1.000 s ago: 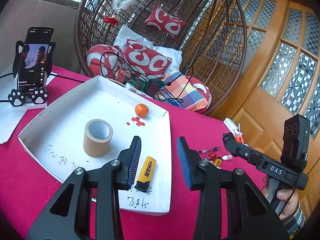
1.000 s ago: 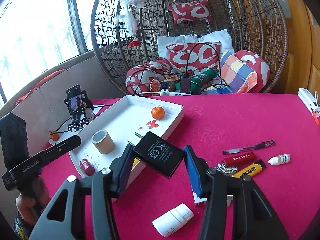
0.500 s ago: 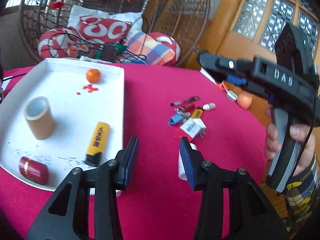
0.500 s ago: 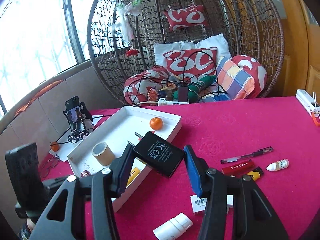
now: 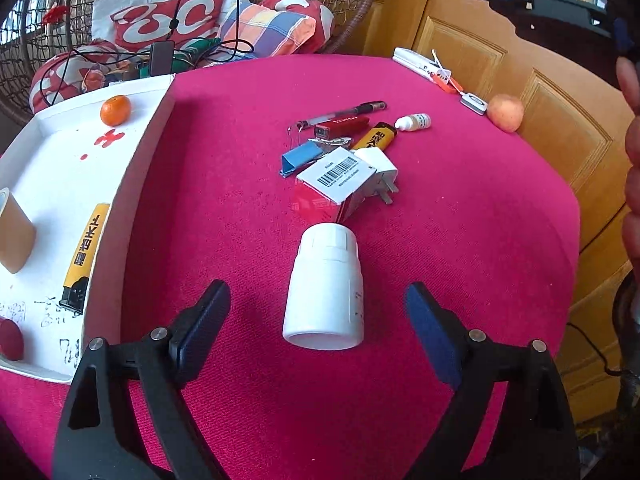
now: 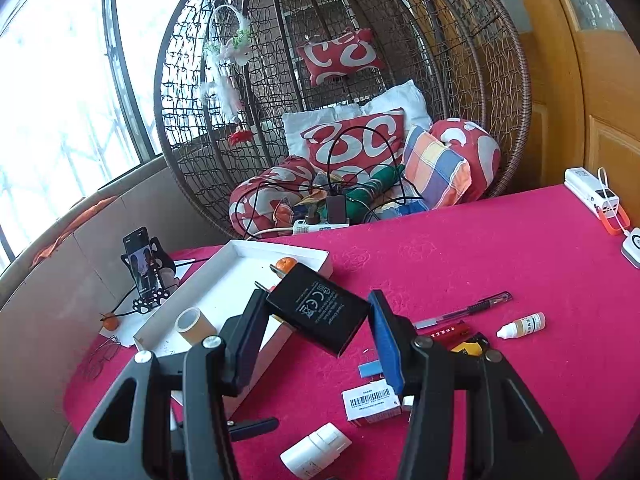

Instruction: Organize rigid objects

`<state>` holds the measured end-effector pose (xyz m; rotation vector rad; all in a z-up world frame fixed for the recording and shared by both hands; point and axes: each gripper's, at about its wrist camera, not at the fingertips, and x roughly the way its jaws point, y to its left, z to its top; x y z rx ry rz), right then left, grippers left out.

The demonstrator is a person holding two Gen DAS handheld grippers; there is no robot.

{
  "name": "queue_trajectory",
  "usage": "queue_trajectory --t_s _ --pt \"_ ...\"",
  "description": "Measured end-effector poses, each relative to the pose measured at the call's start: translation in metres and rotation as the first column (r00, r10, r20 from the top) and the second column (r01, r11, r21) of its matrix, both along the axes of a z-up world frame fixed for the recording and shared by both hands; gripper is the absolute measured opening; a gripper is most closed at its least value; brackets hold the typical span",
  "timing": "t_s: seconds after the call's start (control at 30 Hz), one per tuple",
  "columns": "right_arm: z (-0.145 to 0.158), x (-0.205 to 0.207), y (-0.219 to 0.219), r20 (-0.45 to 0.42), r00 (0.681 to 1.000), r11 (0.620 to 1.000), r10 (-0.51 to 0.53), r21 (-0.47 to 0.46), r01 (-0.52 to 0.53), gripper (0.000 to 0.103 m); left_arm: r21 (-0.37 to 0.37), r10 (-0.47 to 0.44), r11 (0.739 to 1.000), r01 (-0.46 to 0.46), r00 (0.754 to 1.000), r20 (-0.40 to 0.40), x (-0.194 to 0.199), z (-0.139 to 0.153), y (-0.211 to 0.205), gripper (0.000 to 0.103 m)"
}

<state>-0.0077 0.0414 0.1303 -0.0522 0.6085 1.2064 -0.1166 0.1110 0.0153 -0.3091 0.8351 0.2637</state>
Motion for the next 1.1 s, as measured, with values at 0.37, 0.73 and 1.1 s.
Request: queue_trajectory --t_s 0.37,0.73,1.1 --pt "0.007 -0.004 -0.002 0.009 1.000 1.000 -0.001 0.017 0.001 0.051 0.043 0.073 0.996 -0.080 0.987 0.145 -0.038 0.038 0.022 0.029" --pt "0.010 -0.014 0.007 0.029 0.999 1.000 0.019 0.012 -0.019 0.051 -0.011 0.229 0.971 -0.238 0.923 0.308 -0.095 0.076 0.069 0.026" --pt "0.009 -0.019 0.009 0.024 0.999 0.999 0.035 0.009 -0.035 0.051 -0.019 0.104 0.995 -0.102 0.973 0.207 -0.100 0.064 0.067 0.048"
